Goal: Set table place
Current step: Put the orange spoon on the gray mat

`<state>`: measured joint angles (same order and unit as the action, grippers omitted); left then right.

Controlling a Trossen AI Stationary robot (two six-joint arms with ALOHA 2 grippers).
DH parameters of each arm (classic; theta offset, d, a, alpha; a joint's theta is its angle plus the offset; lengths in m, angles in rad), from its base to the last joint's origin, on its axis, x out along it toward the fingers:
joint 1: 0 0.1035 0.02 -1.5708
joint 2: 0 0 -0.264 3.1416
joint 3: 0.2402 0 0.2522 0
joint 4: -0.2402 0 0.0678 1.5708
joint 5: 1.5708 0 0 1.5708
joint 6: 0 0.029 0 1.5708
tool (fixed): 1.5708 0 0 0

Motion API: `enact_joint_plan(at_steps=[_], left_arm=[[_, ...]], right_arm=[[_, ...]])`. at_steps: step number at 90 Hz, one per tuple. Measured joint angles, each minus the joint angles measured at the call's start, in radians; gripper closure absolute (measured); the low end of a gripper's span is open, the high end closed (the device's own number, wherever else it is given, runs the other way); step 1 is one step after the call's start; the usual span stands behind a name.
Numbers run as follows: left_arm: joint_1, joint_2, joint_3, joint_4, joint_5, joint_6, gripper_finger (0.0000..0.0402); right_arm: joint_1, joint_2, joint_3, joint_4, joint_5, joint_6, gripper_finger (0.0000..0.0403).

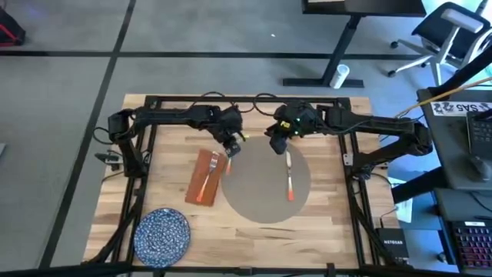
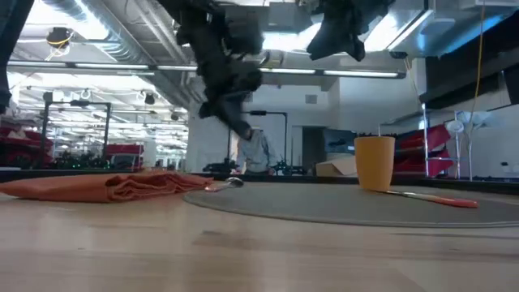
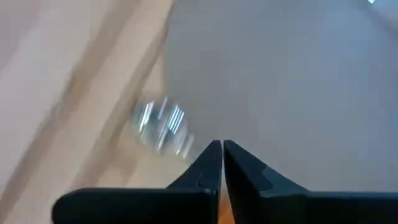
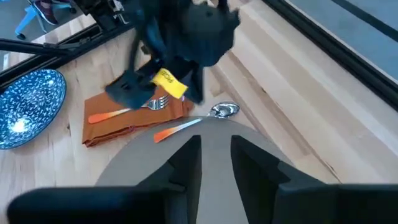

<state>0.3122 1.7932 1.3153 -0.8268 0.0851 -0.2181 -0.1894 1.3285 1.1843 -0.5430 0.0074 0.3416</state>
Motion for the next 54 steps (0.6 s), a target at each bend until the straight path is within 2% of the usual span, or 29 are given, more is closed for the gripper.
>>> enact_joint_plan(at_steps=[7, 25, 54], left_arm=[[0.001, 0.019, -0.042, 0.013, -0.002, 0.016, 0.0401], [0.007, 0.04, -0.126, 0.188, -0.017, -0.035, 0.0401], [0.012, 0.104, -0.13, 0.315, 0.013, -0.108, 0.0402]], right_arm=[[0.0, 0.0, 0.0, 0.0, 0.0, 0.001, 0.0329], [0.0, 0.0, 0.0, 0.002, 0.0, 0.001, 0.0329], [0.0, 0.0, 0.0, 0.001, 0.0, 0.001, 0.0329]])
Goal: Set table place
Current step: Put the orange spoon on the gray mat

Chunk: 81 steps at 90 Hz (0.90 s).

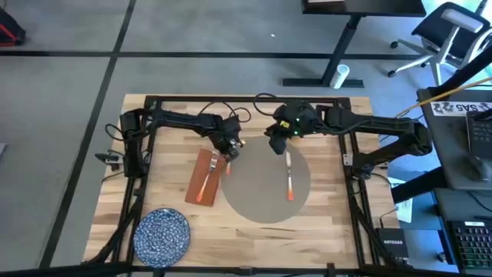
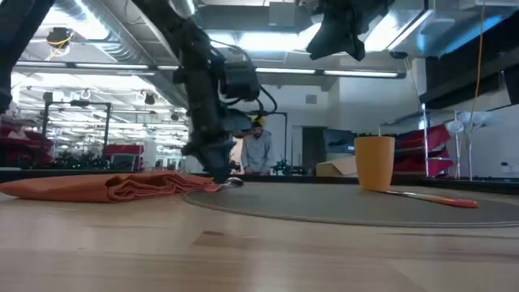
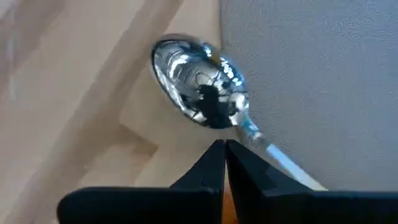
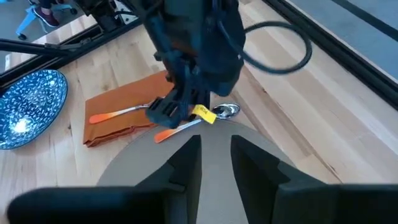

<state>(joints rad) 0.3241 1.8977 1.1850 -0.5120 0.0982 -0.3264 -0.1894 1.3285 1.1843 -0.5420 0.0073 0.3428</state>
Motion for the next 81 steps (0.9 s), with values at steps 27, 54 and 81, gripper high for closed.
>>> enact_joint_plan(at_steps=[27, 54, 81], left_arm=[[-0.031, -0.095, 0.105, 0.029, 0.011, -0.045, 0.0402], [-0.027, -0.141, 0.103, -0.17, -0.083, -0.029, 0.0402], [-0.02, -0.14, -0.045, -0.076, -0.074, -0.044, 0.0402]], right_arm=[[0.0, 0.0, 0.0, -0.007, 0.0, 0.0, 0.0329], [0.0, 0.008, 0.0, -0.01, -0.019, 0.035, 0.0329], [0.0, 0.039, 0.0, 0.003, -0.019, 0.035, 0.0329]])
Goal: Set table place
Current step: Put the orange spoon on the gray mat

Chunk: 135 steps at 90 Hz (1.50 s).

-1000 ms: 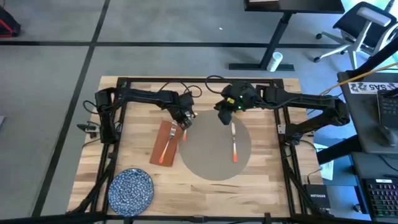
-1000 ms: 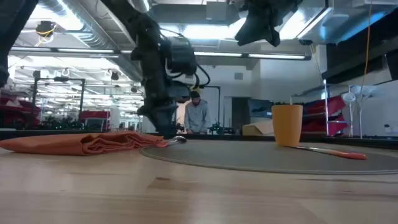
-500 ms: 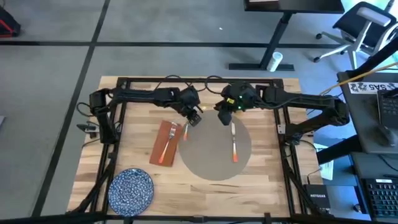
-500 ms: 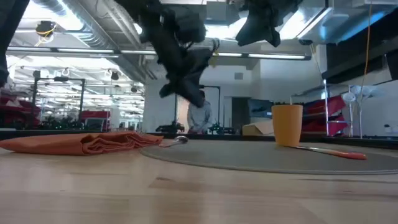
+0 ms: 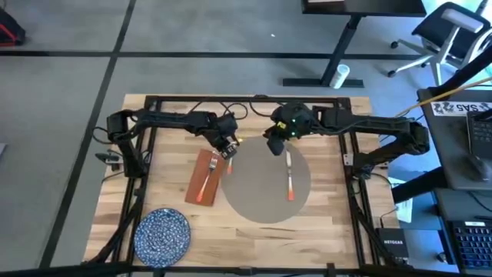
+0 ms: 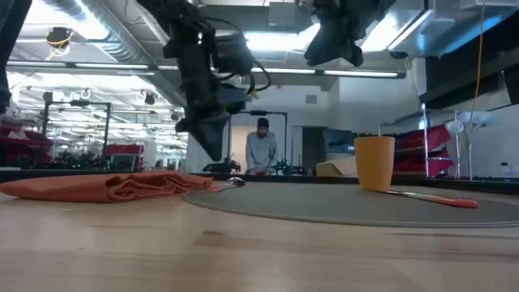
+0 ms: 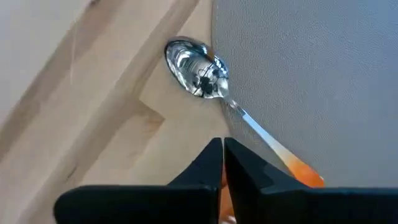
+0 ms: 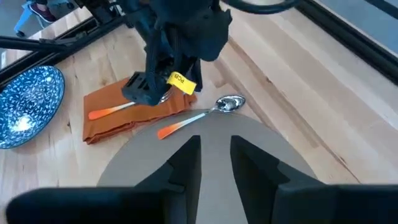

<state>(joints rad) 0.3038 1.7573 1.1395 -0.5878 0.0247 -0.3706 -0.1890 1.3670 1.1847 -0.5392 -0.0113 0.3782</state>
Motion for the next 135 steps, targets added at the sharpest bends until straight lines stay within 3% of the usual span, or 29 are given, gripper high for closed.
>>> enact_joint_plan(at_steps=[16, 28, 42, 61, 97, 135], left_arm=[[0.019, 0.017, -0.067, 0.149, -0.002, -0.102, 0.0402], [0.05, 0.021, -0.097, 0.222, 0.088, -0.196, 0.0402], [0.071, 0.021, -0.102, 0.234, 0.117, -0.266, 0.0401], [0.079, 0.021, -0.102, 0.242, 0.234, -0.302, 0.0385], [0.089, 0.024, -0.102, 0.243, 0.235, -0.386, 0.033], [0.083, 0.076, -0.101, 0.297, 0.224, -0.405, 0.0324]], right_arm=[[0.0, 0.0, 0.0, 0.017, -0.001, -0.003, 0.0329], [0.0, 0.0, 0.0, 0.015, -0.015, -0.009, 0.0329], [0.0, 0.0, 0.0, 0.015, -0.025, -0.009, 0.0329], [0.0, 0.0, 0.0, 0.015, -0.034, -0.019, 0.0329], [0.0, 0.0, 0.0, 0.015, -0.034, -0.043, 0.0329], [0.0, 0.0, 0.0, 0.014, -0.034, -0.047, 0.0329]])
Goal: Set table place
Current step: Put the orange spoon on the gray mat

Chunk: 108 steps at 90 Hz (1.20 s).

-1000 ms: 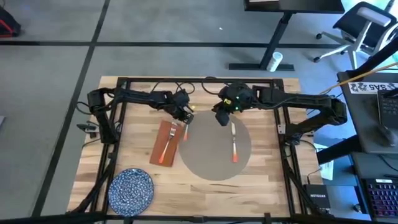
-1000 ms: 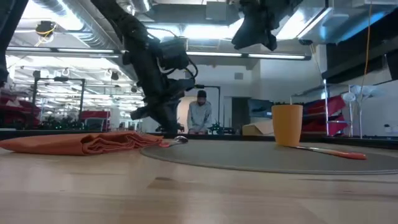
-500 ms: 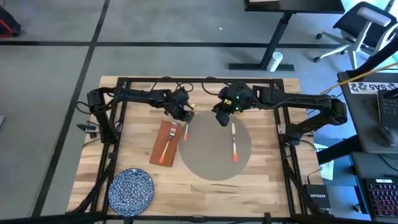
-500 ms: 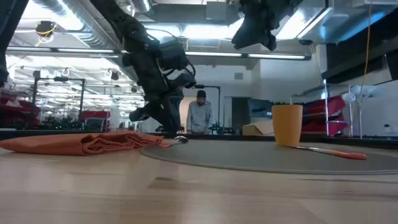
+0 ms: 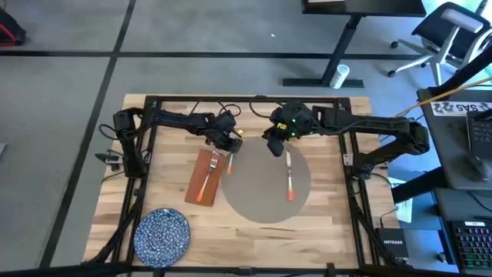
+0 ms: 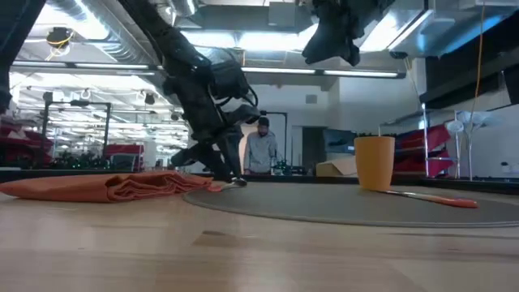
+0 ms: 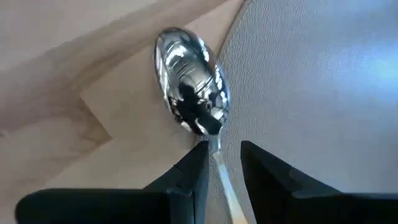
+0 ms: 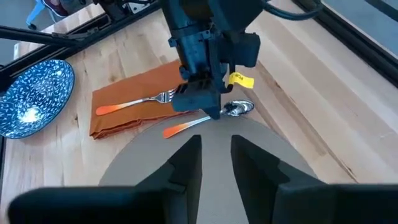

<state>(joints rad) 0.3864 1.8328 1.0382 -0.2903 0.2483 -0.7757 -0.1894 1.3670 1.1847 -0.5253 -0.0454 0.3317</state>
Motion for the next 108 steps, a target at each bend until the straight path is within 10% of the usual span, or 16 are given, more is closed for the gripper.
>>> enact_joint_plan(at_steps=[81, 108], left_arm=[[-0.003, 0.0, 0.011, 0.022, 0.009, 0.045, 0.0402], [-0.056, -0.024, 0.174, -0.4, -0.064, 0.101, 0.0401]], right_arm=[[-0.001, 0.0, 0.0, -0.001, 0.0, -0.019, 0.0329], [-0.001, 0.0, 0.0, -0.003, 0.0, -0.023, 0.0329]])
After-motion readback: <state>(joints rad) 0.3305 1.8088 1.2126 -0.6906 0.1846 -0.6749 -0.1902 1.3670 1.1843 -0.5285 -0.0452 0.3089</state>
